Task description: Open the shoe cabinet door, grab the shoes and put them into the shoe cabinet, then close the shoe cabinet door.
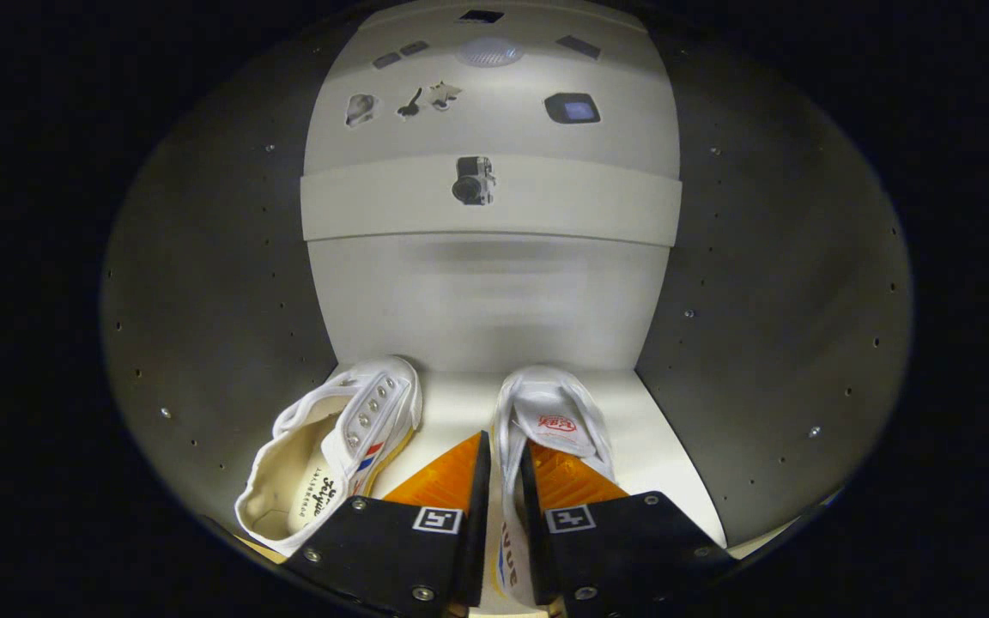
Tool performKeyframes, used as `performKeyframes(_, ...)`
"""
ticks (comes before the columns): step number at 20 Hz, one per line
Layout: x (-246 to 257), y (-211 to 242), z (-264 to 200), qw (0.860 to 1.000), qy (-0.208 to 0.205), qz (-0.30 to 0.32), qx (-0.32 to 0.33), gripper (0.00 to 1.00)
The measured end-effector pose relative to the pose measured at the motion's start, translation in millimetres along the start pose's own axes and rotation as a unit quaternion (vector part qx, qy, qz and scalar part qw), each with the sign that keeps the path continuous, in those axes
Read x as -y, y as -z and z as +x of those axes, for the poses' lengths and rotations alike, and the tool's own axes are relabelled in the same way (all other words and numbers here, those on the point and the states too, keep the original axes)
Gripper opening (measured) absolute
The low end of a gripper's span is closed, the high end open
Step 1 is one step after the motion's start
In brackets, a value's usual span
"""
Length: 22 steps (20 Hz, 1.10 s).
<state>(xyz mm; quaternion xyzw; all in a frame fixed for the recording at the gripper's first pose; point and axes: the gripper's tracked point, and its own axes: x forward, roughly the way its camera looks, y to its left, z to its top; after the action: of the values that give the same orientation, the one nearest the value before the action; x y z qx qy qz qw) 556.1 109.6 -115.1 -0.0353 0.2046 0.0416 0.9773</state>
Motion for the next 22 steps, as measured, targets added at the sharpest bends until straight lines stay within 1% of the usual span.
performKeyframes(1,-1,-1,-11,1.0,-0.001,0.001,0.005,0.24)
performKeyframes(6,-4,-11,-76,0.999,0.003,0.004,0.04,0.24)
performKeyframes(14,-17,-9,-177,0.997,0.004,0.0,0.075,0.24)
performKeyframes(16,-18,-4,-199,0.997,0.005,0.001,0.076,0.24)
performKeyframes(17,-22,-1,-209,0.997,0.004,0.001,0.078,0.28)
performKeyframes(18,-25,1,-221,0.997,0.002,0.004,0.082,0.28)
performKeyframes(22,-35,16,-273,0.995,-0.015,0.003,0.101,0.28)
